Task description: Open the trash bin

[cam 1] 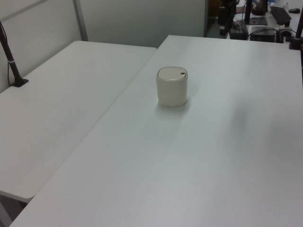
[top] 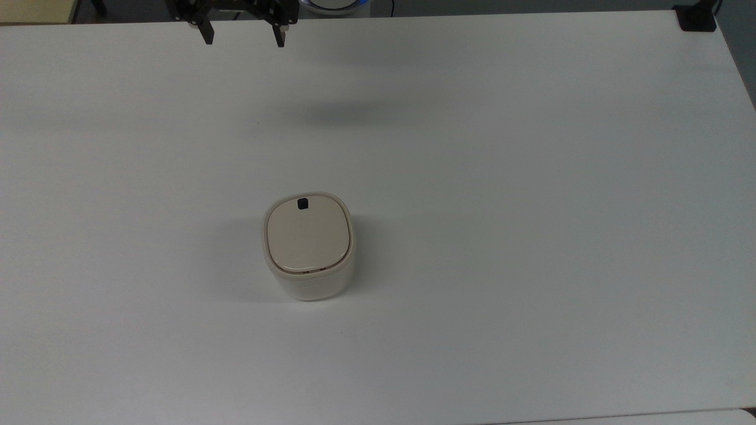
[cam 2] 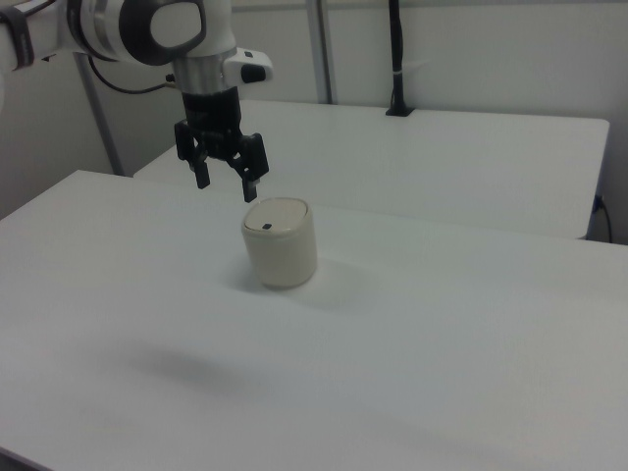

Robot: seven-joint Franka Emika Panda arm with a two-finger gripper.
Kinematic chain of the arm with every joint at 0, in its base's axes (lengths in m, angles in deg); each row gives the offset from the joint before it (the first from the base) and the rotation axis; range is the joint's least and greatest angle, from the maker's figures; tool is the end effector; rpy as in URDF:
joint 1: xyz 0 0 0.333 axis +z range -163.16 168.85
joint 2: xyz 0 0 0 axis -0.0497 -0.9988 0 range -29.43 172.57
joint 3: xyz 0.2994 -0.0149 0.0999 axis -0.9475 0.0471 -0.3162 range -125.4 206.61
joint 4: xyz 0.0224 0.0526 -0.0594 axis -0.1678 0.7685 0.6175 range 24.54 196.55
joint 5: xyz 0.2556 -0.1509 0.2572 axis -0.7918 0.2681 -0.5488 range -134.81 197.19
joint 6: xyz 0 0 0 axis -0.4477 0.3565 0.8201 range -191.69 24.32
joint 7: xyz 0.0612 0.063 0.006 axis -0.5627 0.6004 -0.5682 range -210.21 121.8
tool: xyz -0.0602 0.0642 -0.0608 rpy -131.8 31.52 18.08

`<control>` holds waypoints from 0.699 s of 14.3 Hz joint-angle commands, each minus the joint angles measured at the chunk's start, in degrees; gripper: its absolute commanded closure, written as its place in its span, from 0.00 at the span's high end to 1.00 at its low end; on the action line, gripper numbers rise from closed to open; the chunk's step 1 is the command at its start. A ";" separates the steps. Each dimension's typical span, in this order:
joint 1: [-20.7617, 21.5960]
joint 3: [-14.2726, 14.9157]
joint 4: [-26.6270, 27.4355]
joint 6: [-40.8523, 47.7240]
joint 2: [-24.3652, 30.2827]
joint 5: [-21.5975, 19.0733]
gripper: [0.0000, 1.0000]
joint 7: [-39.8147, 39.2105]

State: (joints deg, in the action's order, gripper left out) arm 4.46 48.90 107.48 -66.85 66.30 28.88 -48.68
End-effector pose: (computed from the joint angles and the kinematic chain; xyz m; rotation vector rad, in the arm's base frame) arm 0.5789 -0.0597 0.5983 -3.1102 0.0606 0.0494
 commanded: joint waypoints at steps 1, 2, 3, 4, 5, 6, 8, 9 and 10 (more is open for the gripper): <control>-0.47 -0.38 -1.23 0.86 -2.10 -0.40 1.00 1.55; -0.38 -0.38 -1.24 0.78 -2.12 -0.41 1.00 1.57; -0.38 -0.38 -1.24 0.60 -2.20 -0.41 1.00 1.57; -0.47 -0.38 -1.24 -0.44 -2.20 -0.50 1.00 1.57; -0.56 -0.38 -1.24 -1.67 -2.12 -0.59 1.00 1.57; -0.65 -0.21 -1.24 -1.86 -2.12 -0.67 1.00 1.57; -0.99 0.32 -1.15 -1.16 -1.85 -0.85 1.00 -2.00; -2.30 0.41 -1.24 1.28 -1.85 -2.16 1.00 -7.51; -3.01 0.41 -1.50 2.96 -1.85 -2.87 1.00 -11.39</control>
State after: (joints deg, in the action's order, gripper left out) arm 3.04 48.91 106.66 -67.22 64.41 28.40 -52.22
